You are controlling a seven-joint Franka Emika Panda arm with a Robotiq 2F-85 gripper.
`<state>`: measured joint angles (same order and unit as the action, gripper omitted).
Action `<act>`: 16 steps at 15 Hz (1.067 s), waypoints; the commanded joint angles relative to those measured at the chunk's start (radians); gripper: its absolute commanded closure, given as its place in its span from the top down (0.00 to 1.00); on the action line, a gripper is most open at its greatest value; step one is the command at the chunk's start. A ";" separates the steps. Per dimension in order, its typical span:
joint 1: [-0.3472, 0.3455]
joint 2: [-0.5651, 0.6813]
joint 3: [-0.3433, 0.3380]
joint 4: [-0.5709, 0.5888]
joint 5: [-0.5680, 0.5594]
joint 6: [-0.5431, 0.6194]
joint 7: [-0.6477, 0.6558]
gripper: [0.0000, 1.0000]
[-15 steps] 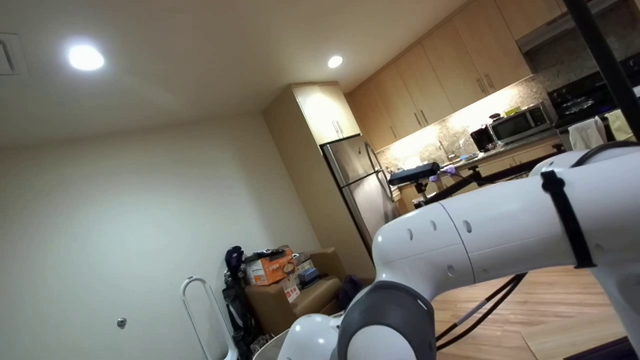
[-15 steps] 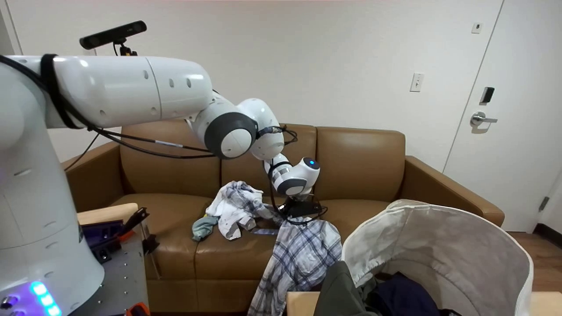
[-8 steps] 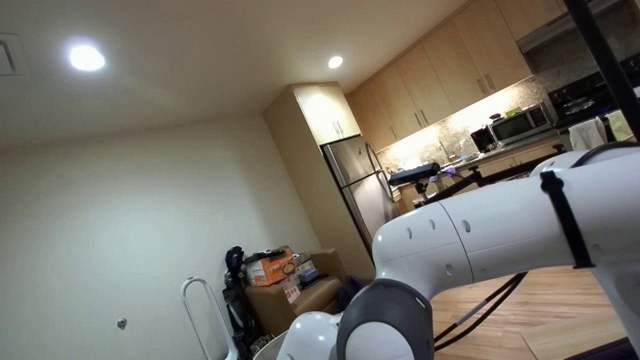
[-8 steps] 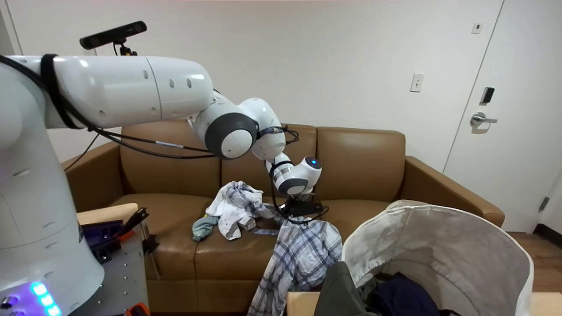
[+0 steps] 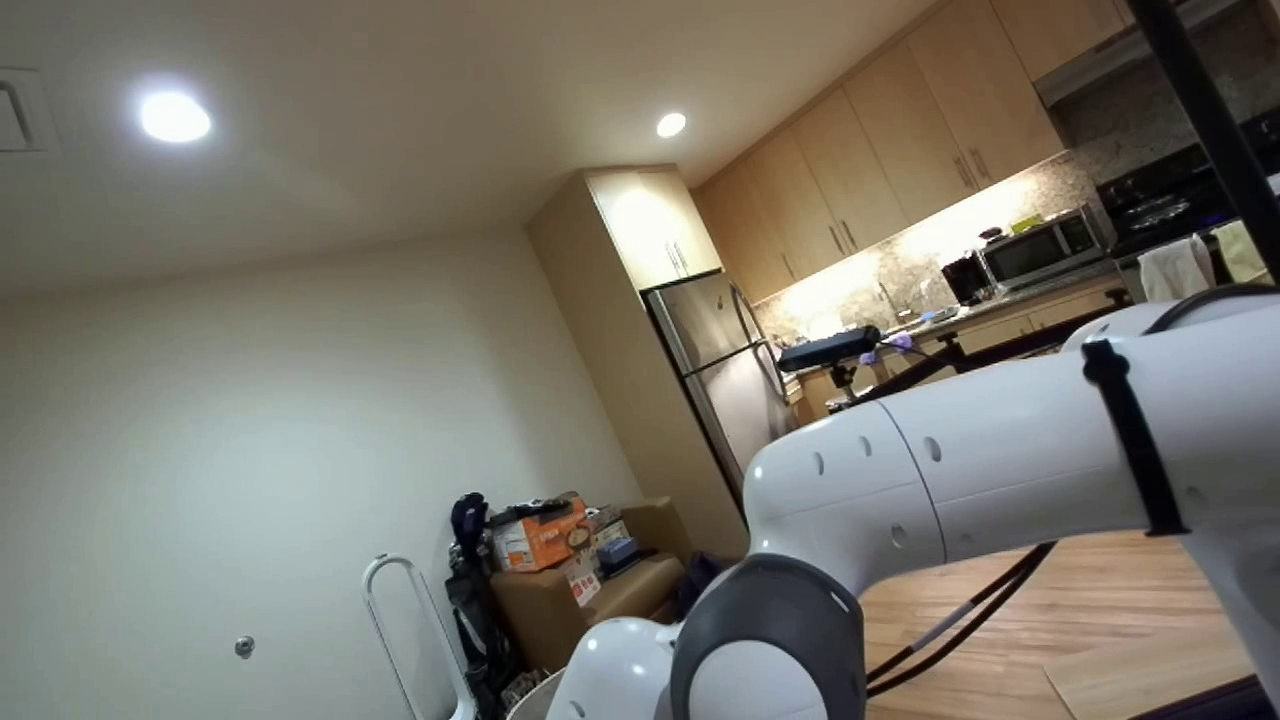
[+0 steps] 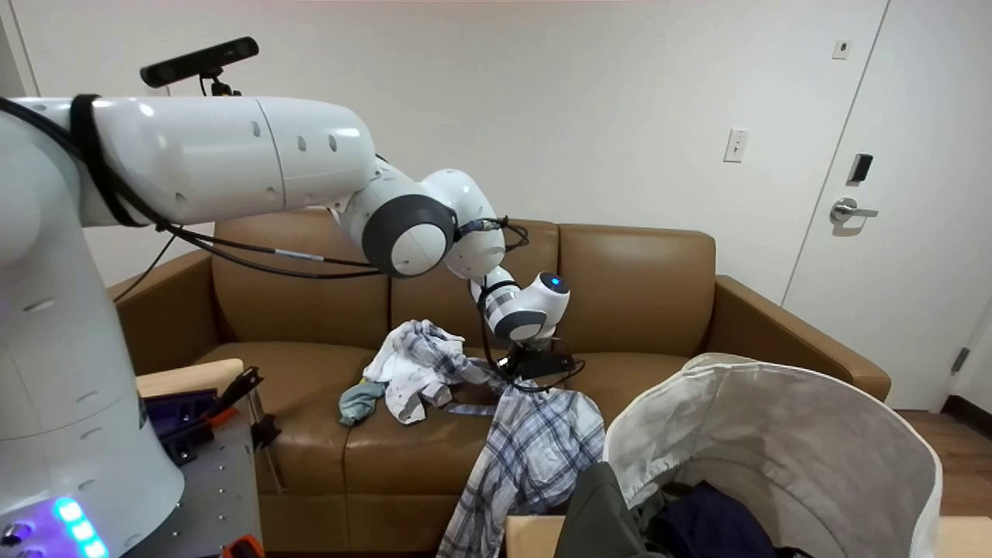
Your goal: Put the blue piece of clothing into the washing basket.
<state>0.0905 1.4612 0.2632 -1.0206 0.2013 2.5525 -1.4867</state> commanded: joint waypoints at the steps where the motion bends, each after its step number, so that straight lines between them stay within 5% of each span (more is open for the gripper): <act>1: 0.043 -0.151 -0.090 -0.065 -0.035 0.077 0.073 0.06; 9: 0.250 -0.424 -0.393 -0.098 -0.157 0.226 0.250 0.07; 10: 0.201 -0.332 -0.328 -0.008 -0.117 0.174 0.197 0.07; 14: 0.250 -0.399 -0.384 -0.040 -0.129 0.180 0.221 0.07; 15: 0.185 -0.379 -0.281 -0.021 -0.226 0.189 0.268 0.07; 16: 0.184 -0.362 -0.279 0.015 -0.248 0.182 0.278 0.06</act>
<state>0.3274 1.0657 -0.1018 -1.0710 0.0512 2.7385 -1.2577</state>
